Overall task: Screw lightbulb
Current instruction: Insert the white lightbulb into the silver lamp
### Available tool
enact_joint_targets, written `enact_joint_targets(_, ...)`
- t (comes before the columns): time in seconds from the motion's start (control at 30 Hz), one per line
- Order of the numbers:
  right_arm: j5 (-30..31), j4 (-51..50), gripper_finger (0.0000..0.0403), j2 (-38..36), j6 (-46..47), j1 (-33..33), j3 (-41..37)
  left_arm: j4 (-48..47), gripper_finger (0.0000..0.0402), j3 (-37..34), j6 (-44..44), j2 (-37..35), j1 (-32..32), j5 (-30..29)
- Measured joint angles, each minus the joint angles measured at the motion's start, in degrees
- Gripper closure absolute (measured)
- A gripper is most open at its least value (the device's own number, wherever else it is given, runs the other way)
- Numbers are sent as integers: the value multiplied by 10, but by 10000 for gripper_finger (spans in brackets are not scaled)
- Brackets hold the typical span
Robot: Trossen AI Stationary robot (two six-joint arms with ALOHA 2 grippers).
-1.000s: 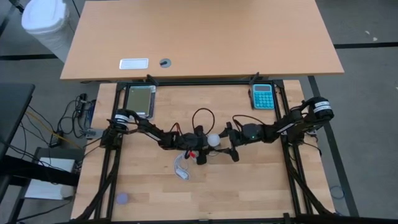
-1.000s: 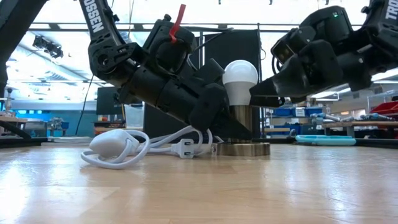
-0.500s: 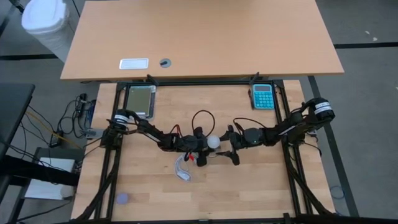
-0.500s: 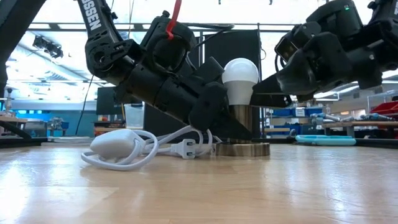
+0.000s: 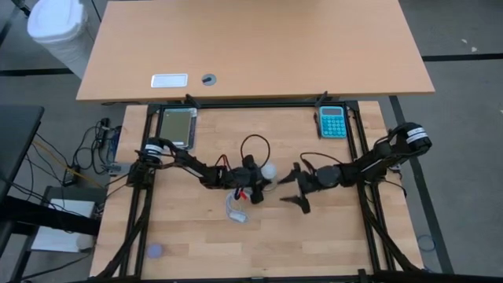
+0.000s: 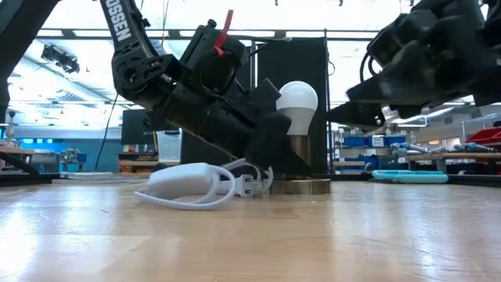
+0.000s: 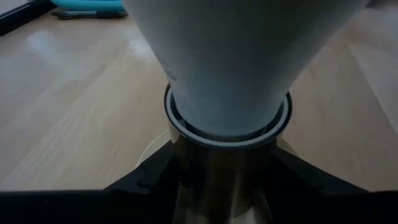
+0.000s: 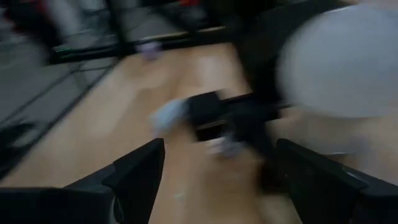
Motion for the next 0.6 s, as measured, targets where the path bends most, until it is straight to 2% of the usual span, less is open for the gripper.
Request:
enact_joint_targets(0.13, 60, -2, 95, -3, 0, -10, 0, 7, 208, 0, 7, 0, 0, 13)
enact_joint_targets(0.27, 64, -2, 95, -3, 3, -14, 1, 10, 203, 0, 10, 1, -2, 22)
enact_joint_targets(0.47, 66, -16, 95, -2, 20, -13, 2, 11, 164, -1, 21, 3, -3, 30)
enact_joint_targets(0.6, 72, -17, 95, -2, 19, -9, 2, 22, 154, -2, 30, 3, -3, 30)
